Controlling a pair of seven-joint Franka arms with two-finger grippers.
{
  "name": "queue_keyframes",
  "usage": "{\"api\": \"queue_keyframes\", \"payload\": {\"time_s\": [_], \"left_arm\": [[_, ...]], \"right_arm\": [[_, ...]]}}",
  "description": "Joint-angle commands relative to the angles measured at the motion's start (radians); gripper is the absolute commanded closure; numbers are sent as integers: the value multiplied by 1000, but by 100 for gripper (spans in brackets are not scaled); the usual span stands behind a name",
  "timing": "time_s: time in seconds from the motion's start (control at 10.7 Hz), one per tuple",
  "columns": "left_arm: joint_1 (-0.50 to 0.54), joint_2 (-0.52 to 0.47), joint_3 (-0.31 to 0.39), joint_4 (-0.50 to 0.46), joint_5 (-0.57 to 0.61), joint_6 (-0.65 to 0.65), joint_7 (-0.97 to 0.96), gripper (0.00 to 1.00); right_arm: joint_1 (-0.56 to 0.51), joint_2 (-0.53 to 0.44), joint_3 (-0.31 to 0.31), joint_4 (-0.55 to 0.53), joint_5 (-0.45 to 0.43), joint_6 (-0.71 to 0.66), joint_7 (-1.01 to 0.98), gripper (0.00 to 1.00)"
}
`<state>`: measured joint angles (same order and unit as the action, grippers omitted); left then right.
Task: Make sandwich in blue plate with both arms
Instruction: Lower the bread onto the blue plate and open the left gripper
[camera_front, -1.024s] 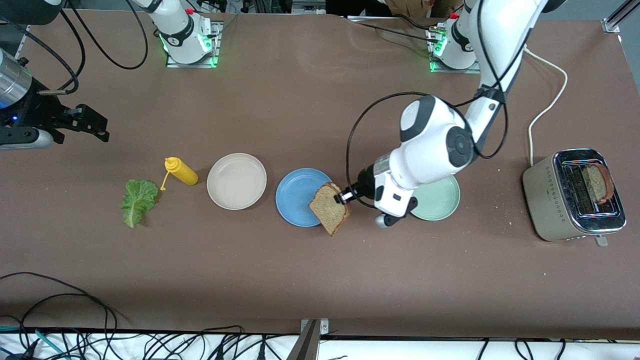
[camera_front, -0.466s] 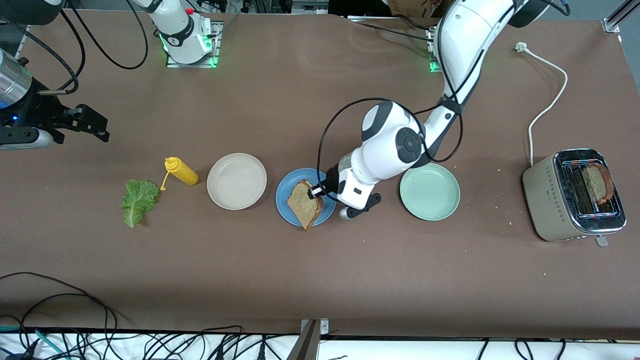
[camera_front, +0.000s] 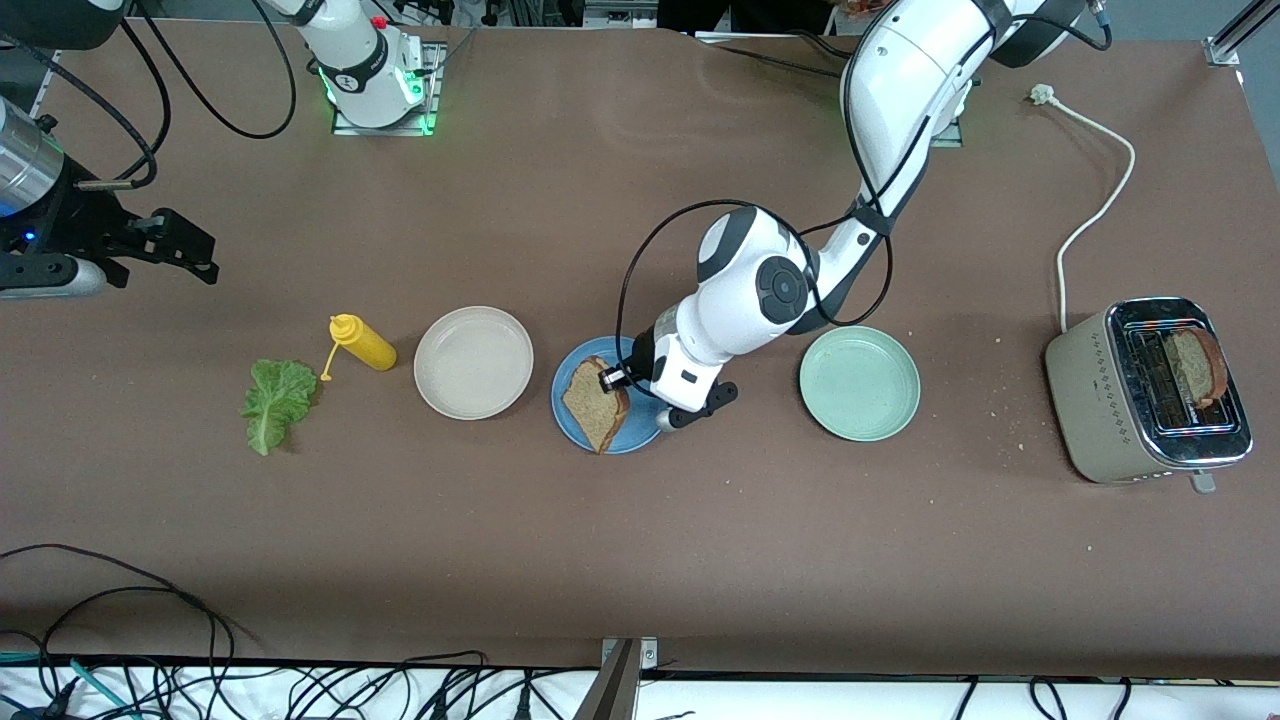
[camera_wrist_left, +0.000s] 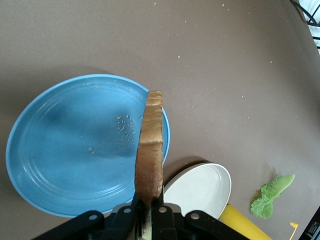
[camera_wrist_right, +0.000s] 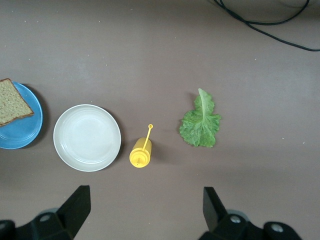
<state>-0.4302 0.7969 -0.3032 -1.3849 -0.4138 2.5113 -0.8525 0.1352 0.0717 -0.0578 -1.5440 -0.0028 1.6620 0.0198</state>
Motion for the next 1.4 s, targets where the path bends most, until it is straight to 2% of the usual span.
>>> {"api": "queue_keyframes", "payload": {"time_s": [0.0, 0.65, 0.75, 1.02, 1.3], "left_arm": [[-27, 16, 18, 17, -19, 9, -2, 100], [-36, 28, 19, 12, -19, 6, -3, 99], [-35, 28, 22, 3, -19, 6, -3, 91], [-31, 30, 45, -22, -17, -5, -2, 42], [-24, 27, 91, -28, -7, -93, 0, 24]], "right_arm": [[-2, 3, 1, 18, 3, -13, 2, 0], [-5, 5, 1, 18, 4, -13, 3, 0], [-5, 5, 0, 18, 3, -11, 3, 0], [-5, 8, 0, 18, 1, -10, 3, 0], [-5, 11, 0, 18, 1, -10, 5, 0]]}}
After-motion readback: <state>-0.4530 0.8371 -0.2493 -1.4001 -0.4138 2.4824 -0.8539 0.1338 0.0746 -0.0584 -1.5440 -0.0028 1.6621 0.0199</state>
